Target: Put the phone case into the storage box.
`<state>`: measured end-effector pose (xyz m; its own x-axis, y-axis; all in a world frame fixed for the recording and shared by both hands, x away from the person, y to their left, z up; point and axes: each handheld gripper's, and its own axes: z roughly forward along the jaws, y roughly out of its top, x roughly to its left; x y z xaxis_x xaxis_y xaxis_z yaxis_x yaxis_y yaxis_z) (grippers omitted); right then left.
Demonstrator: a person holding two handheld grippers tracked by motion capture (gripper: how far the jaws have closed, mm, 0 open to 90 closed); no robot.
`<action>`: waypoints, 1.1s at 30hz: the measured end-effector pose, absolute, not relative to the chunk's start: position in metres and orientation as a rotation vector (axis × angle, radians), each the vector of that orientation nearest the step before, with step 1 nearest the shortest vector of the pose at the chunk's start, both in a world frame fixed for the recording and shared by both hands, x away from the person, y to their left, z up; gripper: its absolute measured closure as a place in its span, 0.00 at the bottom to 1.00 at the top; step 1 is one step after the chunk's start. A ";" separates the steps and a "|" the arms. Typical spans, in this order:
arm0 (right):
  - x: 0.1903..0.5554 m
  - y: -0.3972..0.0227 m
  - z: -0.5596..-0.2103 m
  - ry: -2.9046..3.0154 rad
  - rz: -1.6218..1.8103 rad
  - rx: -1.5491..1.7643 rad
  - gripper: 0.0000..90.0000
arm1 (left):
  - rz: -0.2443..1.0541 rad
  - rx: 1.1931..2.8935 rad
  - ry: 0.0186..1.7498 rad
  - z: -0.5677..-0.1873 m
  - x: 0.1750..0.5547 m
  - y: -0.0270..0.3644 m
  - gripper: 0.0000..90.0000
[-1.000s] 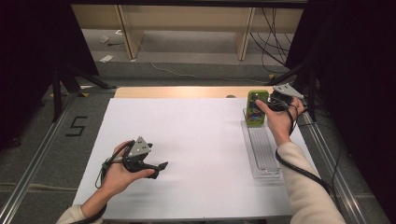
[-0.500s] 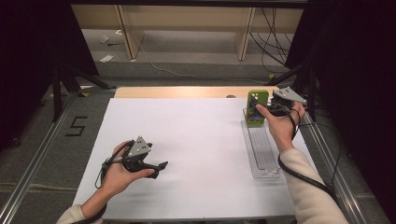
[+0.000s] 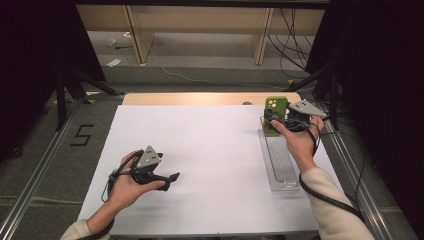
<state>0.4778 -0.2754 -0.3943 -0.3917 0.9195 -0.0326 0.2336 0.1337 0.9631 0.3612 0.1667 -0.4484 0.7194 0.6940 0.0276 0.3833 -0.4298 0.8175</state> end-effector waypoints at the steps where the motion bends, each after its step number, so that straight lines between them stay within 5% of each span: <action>1: 0.477 -0.275 -0.394 1.745 1.291 1.109 0.14 | 0.460 2.066 0.816 -0.448 0.361 0.167 0.13; 33: 0.440 -0.257 -0.390 1.864 1.392 0.988 0.18 | 0.461 2.062 0.816 -0.447 0.361 0.166 0.13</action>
<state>0.4397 -0.2569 -0.3901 -0.5395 0.8413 -0.0340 0.2060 0.1711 0.9635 0.3606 0.1665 -0.4471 0.7190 0.6945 0.0271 0.3811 -0.4267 0.8202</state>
